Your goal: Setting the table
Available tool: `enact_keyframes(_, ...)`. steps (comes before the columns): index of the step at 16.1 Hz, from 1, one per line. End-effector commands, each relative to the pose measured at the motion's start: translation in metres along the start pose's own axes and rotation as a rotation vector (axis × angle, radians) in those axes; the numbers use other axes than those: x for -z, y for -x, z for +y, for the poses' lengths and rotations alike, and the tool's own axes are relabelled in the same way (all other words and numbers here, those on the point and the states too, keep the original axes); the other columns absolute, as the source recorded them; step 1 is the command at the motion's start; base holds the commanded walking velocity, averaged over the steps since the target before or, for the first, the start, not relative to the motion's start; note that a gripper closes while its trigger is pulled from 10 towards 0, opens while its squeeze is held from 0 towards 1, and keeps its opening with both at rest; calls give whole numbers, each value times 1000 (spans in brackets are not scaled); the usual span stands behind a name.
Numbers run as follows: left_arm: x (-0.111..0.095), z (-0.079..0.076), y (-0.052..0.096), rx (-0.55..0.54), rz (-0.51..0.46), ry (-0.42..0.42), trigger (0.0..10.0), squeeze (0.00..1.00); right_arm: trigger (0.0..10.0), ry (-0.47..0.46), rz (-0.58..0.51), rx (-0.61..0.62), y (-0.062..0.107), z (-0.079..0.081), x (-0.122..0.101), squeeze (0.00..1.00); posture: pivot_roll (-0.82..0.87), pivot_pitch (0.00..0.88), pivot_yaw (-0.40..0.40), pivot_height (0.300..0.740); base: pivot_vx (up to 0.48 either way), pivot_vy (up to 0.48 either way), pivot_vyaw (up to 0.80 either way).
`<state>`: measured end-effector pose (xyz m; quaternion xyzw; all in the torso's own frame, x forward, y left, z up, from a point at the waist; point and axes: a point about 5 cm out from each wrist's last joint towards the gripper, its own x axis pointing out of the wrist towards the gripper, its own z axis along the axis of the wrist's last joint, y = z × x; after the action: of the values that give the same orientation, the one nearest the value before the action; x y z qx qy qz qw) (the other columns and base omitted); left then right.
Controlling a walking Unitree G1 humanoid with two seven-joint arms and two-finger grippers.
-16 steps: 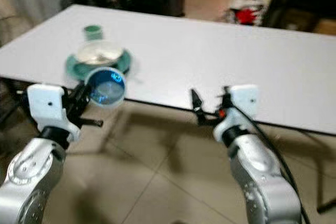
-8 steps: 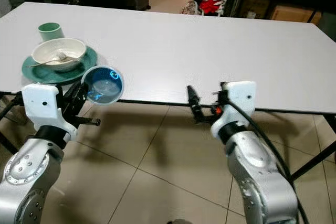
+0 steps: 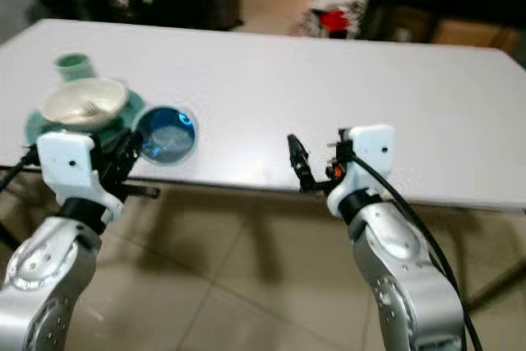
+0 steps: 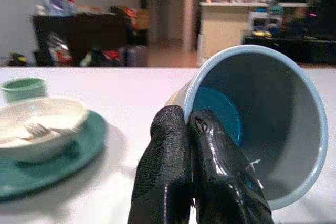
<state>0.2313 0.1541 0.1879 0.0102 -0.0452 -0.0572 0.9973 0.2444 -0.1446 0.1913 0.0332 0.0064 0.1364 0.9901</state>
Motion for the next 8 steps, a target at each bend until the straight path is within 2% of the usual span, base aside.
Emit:
enact_keyframes(1,-2,2,-1,1,-10,-6,10000,0,10000,-5,7,-4,0,3,2,0,-40,0,-6,740,315,0,0)
enact_keyframes(6,3,-3,-3,40,6,1,10000,0,10000,-16,21,19,7,1,8,0,-62,7,7,740,313,0,-781)
enact_keyframes(7,4,-3,-4,44,8,2,10000,0,10000,-15,20,19,8,2,7,0,-62,7,7,740,315,0,-544)
enact_keyframes(8,4,-3,-3,54,9,-1,10000,0,10000,-13,21,17,9,3,6,0,-62,8,-4,740,311,0,0)
